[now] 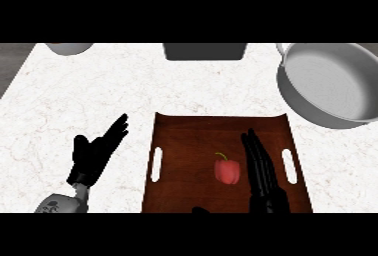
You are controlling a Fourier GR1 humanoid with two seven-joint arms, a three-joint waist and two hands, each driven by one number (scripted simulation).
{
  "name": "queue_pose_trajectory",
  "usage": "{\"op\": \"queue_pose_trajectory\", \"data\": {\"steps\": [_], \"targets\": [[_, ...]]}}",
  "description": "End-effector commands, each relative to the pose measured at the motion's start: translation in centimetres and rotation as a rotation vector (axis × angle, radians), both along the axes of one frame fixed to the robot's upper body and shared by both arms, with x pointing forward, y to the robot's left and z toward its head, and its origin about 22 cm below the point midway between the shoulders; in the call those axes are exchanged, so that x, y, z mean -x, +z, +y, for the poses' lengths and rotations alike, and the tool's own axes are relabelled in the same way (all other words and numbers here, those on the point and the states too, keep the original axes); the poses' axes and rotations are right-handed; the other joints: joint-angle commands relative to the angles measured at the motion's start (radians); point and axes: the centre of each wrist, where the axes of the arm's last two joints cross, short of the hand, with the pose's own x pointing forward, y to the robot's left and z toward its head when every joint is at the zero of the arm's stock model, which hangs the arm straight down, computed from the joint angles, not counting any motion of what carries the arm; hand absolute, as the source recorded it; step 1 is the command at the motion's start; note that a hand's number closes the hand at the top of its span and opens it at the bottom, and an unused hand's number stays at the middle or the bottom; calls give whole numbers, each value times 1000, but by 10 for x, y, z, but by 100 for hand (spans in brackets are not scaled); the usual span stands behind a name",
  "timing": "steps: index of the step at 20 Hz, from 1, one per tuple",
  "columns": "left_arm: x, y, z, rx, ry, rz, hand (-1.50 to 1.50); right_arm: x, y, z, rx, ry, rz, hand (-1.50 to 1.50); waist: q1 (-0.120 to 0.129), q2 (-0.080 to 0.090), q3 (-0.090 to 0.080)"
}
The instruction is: Pick the bell pepper from the tray and place it in the pot
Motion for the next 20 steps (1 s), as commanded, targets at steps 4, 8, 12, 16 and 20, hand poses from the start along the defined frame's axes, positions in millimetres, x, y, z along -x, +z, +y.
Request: {"op": "queue_pose_trajectory", "data": {"steps": [4, 8, 12, 16, 20], "targets": [[2, -8, -3, 1, -22, -16, 0, -17, -16, 24, 39, 36, 356, -150, 19, 4, 2], [6, -11, -6, -10, -7, 7, 0, -39, -22, 8, 93, 47, 439, -150, 11, 1, 3], [5, -2, 4, -19, 5, 0, 0, -25, -20, -29, 98, 33, 397, -150, 5, -1, 3], [-8, 1, 16, 4, -23, -15, 0, -40, -58, -26, 93, -9, 307, -150, 5, 0, 3], [-2, -14, 4, -6, 0, -4, 0, -34, -67, -35, 56, 13, 305, -150, 4, 0, 3]]}}
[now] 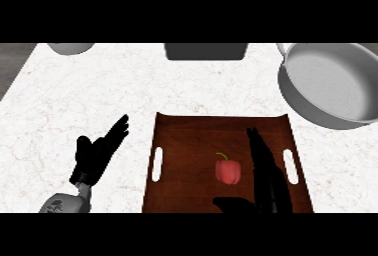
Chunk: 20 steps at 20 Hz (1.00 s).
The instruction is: Pick the bell pepper from the tray and place it in the pot
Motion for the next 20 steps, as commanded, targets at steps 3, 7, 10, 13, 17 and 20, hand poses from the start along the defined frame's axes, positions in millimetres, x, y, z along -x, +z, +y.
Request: {"op": "queue_pose_trajectory", "data": {"steps": [3, 7, 10, 13, 17, 20], "targets": [[-8, -3, 8, 11, 9, -18, 0, 10, -30, -2, -87, 25, -30, -150, -1, 1, 0], [-9, 9, 10, -20, 13, 9, 0, 7, -20, -13, -224, 89, -58, -150, 0, 0, 1], [-11, 7, -6, 5, -2, -4, 0, 9, -36, -15, -311, 101, -101, -150, 0, 1, 1], [8, 0, 0, 3, 3, 1, 0, -4, -31, -11, -356, 109, -69, -150, 4, 0, 0], [1, 6, -3, -14, -3, -5, 0, -12, -62, -25, -407, 87, -62, -150, 3, 0, 0], [-2, 9, 1, 9, -14, 2, 0, -24, -69, -16, -445, 92, -34, -150, 3, 0, 0]]}}
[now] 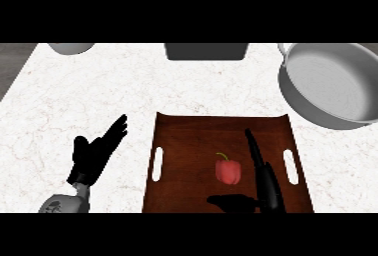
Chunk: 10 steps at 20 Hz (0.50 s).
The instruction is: Pick the bell pepper from the tray and place it in the pot
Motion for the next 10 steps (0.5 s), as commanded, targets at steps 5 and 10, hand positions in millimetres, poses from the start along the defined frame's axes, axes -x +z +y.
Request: {"op": "queue_pose_trajectory", "data": {"steps": [5, 10], "targets": [[-11, 1, -7, 5, -9, -10, 0, -34, -34, 6, -47, 24, -6, 150, 1, 1, 0], [-19, 14, -5, 16, -11, -6, 0, -15, -77, 2, 23, 69, -36, 150, 4, 1, 0]]}}
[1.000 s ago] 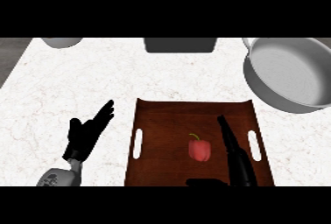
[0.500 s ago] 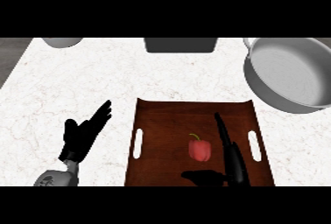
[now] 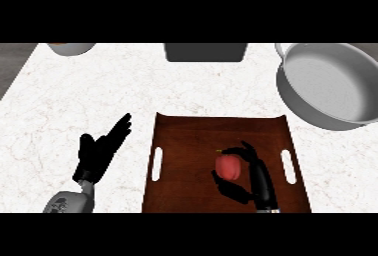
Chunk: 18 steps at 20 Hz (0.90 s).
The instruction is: Pick the bell pepper from the tray and place it in the pot
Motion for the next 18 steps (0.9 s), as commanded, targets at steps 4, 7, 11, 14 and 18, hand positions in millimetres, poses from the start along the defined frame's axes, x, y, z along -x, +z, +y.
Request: {"op": "queue_pose_trajectory", "data": {"steps": [4, 7, 11, 14, 18], "targets": [[25, -2, 5, 3, -16, 9, 0, 1, -30, 1, -77, 4, 22, 150, 15, 14, 12], [0, 5, 0, -14, 4, 8, 0, 13, -28, -65, -172, -17, -21, 150, -3, 15, 12], [8, 1, 13, -10, 45, 1, 0, 15, 10, -200, -162, -131, -29, 150, -48, 17, 17], [6, 7, 13, -4, 42, -18, 0, 17, 37, -268, -195, -182, -64, 150, -34, 19, 19], [12, -6, 5, 15, 13, -7, 0, 37, 69, -355, -153, -264, -156, 150, -1, 25, 18]]}}
